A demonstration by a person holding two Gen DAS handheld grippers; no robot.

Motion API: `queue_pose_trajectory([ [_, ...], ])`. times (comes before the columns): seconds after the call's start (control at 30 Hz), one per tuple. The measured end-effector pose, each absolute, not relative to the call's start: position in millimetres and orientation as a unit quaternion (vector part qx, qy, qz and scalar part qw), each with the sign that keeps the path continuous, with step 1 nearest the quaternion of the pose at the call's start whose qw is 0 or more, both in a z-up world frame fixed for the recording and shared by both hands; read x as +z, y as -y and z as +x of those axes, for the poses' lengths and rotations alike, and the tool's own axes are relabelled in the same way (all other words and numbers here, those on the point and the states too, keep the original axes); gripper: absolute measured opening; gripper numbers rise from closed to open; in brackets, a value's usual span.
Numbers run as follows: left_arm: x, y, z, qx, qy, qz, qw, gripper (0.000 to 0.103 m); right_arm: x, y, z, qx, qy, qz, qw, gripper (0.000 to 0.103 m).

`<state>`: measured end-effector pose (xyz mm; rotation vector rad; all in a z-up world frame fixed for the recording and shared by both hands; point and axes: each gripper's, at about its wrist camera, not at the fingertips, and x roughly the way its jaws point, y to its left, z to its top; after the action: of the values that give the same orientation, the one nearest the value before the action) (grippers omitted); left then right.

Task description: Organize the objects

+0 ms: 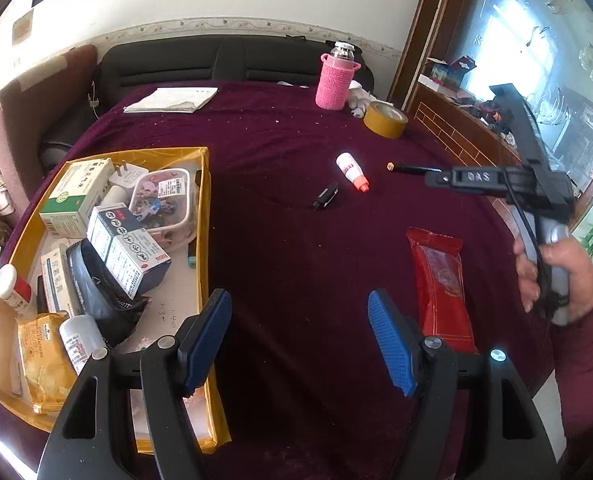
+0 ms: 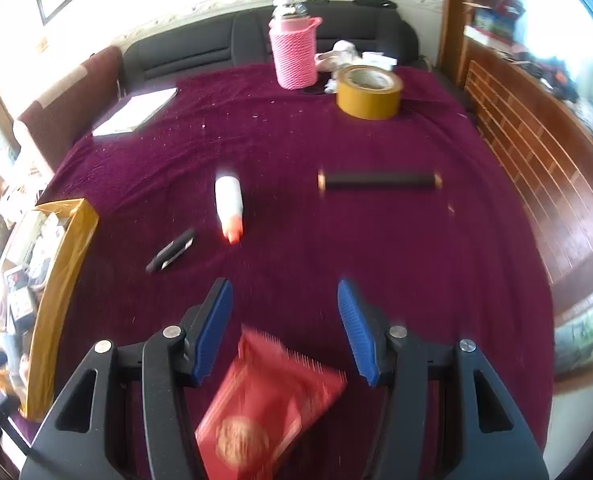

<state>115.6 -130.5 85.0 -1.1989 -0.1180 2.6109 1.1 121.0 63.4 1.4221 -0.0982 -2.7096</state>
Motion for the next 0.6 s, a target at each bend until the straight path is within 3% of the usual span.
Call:
queue_pose_trajectory([
  [0.23, 92, 137, 102, 0.897, 0.051, -0.417, 0.14, 0.065, 29, -86, -87, -0.846, 0.052, 0.524, 0.084, 0.053],
  [0.37, 101, 131, 86, 0.9, 0.033, -0.412, 0.142, 0.065, 3, -71, -122, -0.826, 0.042, 0.559, 0.062, 0.052],
  [0.47, 102, 116, 72, 0.903, 0.001, -0.405, 0.144, 0.065, -4, -71, -125, -0.83, 0.041, 0.554, 0.051, 0.024],
  [0.6, 93, 88, 41, 0.9, -0.032, -0.405, 0.158, 0.065, -1, -86, -112, -0.834, 0.059, 0.544, 0.065, 0.024],
])
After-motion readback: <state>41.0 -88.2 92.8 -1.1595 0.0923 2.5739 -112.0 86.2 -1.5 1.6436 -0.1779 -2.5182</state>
